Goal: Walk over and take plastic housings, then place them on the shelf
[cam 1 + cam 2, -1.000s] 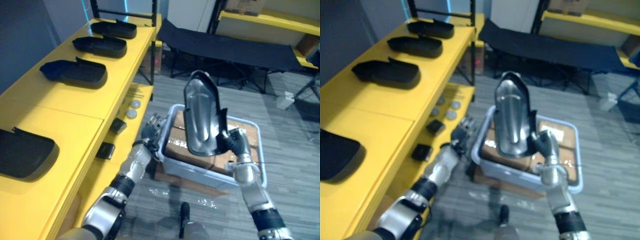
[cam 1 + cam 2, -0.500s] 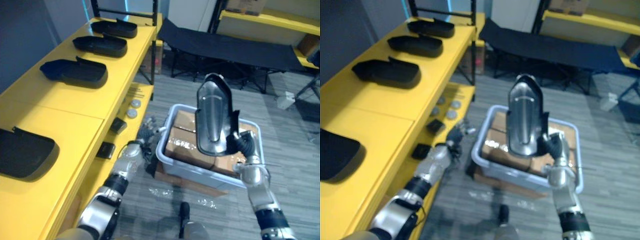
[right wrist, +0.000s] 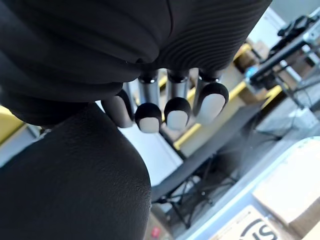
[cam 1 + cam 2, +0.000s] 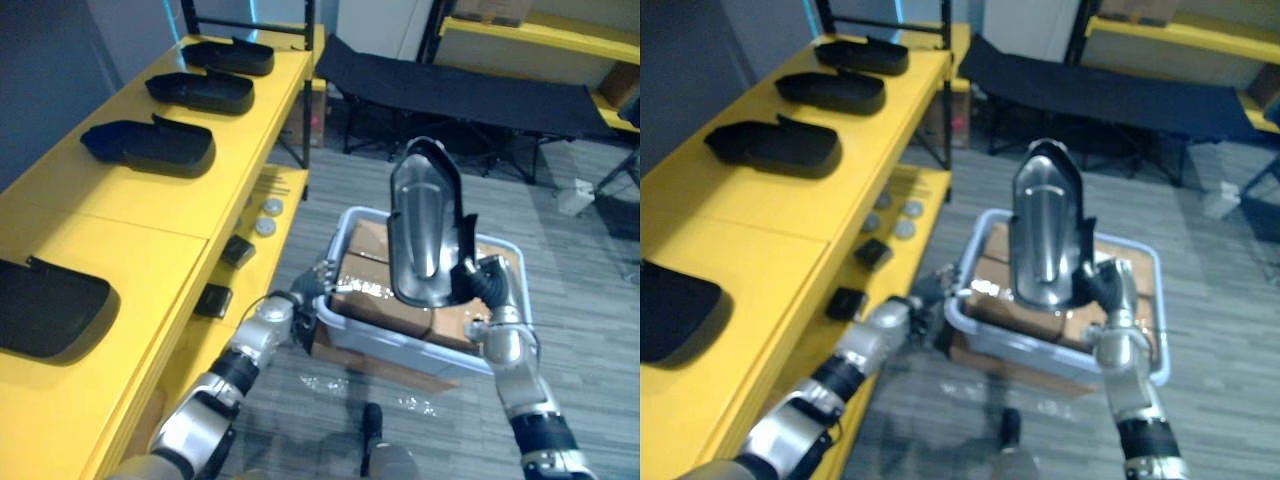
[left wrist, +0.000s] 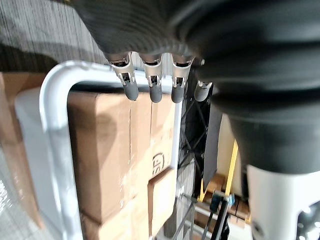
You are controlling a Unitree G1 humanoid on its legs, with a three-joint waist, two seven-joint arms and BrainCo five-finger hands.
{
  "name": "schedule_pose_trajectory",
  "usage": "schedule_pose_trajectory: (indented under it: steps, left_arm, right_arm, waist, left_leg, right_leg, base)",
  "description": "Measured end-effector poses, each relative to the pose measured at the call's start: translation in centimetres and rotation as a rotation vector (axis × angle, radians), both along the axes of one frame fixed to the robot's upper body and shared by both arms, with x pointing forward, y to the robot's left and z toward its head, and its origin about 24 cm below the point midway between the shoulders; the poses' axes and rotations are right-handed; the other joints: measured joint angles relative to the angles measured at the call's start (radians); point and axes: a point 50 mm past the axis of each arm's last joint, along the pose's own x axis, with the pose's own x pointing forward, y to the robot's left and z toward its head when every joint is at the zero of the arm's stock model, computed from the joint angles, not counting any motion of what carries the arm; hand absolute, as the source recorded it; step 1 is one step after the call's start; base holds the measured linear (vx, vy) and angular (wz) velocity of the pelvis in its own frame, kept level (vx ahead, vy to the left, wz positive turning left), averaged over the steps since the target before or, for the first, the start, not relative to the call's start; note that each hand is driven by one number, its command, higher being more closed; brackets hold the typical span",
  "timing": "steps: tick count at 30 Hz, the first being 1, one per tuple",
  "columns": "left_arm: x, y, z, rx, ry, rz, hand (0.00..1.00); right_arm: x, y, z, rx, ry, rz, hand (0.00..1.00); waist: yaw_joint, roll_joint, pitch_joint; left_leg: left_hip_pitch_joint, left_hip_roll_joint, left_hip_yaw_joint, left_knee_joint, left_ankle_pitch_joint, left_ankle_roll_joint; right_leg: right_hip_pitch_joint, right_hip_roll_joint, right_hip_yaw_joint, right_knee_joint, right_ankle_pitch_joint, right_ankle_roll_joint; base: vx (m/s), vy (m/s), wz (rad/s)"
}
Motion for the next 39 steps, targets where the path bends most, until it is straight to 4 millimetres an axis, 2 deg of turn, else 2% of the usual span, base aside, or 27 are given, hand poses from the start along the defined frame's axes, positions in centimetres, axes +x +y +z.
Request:
schedule_pose_trajectory:
  steps: [8,14,25,39]
  left_arm:
    - [-1.0,-1.4,-1.4,-0.113,0.134,-0.03,0.0]
    - [-1.5,-2.4,-2.0,-0.158,0.181,-0.032,0.0]
    - [-1.7,-3.1,-2.2,-0.168,0.171,-0.018,0.0]
    - [-1.5,-2.7,-2.1,-0.17,0.168,-0.005,0.0]
  right_arm:
    - [0.6,1.6,-0.6,-0.056,0.051,0.102,1.0]
    - [0.7,1.7,-0.6,-0.062,0.06,0.109,1.0]
    - [0.7,2.2,-1.2,-0.101,0.1,0.142,1.0]
    - [0.4,2.4,-1.8,-0.137,0.14,0.177,1.0]
  waist:
    - [0.0,0.005,0.001]
    - [0.0,0.006,0.001]
    - [0.0,0.007,0.002]
    - [0.0,0.007,0.002]
  left_leg:
    - [-0.012,0.0,-0.003,0.011,-0.001,0.001]
    - [-0.013,0.0,-0.003,0.012,-0.002,0.001]
    - [-0.013,0.0,-0.003,0.012,-0.002,0.001]
    - [-0.012,0.0,-0.003,0.011,-0.002,0.001]
  right_leg:
    - [-0.004,-0.001,-0.004,0.0,0.003,0.004]
    - [-0.004,-0.001,-0.003,0.0,0.003,0.004]
    - [-0.003,-0.001,-0.002,0.0,0.0,-0.001]
    - [-0.002,-0.001,-0.002,0.0,0.004,0.005]
  base:
    - [0.0,0.002,0.02]
    - [0.0,0.0,0.0]
    - [0.0,0.0,0.0]
    - [0.0,0.0,0.0]
